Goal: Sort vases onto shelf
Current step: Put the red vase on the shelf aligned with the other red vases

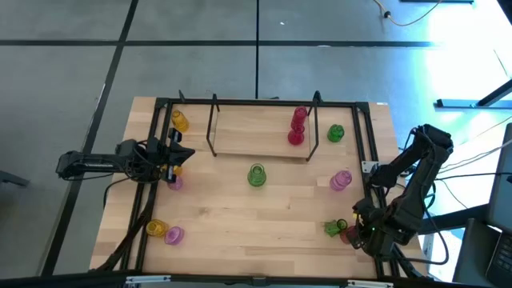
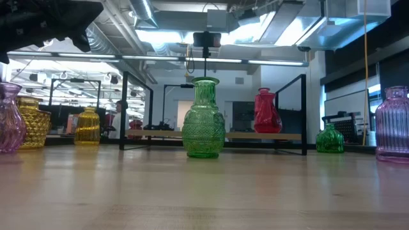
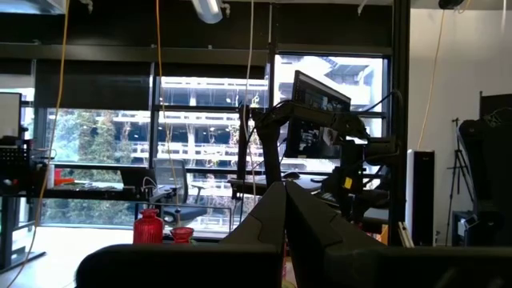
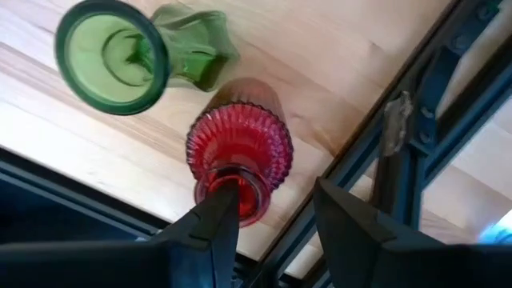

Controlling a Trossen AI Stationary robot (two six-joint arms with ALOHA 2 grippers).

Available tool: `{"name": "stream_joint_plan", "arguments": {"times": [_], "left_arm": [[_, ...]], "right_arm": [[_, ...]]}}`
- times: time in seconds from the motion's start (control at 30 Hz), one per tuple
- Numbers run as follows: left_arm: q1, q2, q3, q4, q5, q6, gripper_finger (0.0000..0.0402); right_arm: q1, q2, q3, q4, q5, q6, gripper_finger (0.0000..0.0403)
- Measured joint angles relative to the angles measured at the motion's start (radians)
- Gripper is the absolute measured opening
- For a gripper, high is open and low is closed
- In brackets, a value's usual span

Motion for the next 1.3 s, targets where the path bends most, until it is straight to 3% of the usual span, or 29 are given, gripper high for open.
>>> {"name": "stream_joint_plan", "arguments": {"times": [0.3,0.7,1.3], "left_arm": [[0.0,0.0,0.0,0.0,0.0,0.0,0.0001],[0.0,0.0,0.0,0.001,0.0,0.0,0.0001],[0.0,0.0,0.0,0.001,0.0,0.0,0.0001]], "right_arm": [[0.0,0.0,-0.008,-0.001,0.008,-0.015,0.0134],[0.0,-0.001,-0.007,-0.003,0.008,-0.052,0.0007],[0.0,-0.001,-0.007,0.078,0.008,-0.128,0.0002]]}}
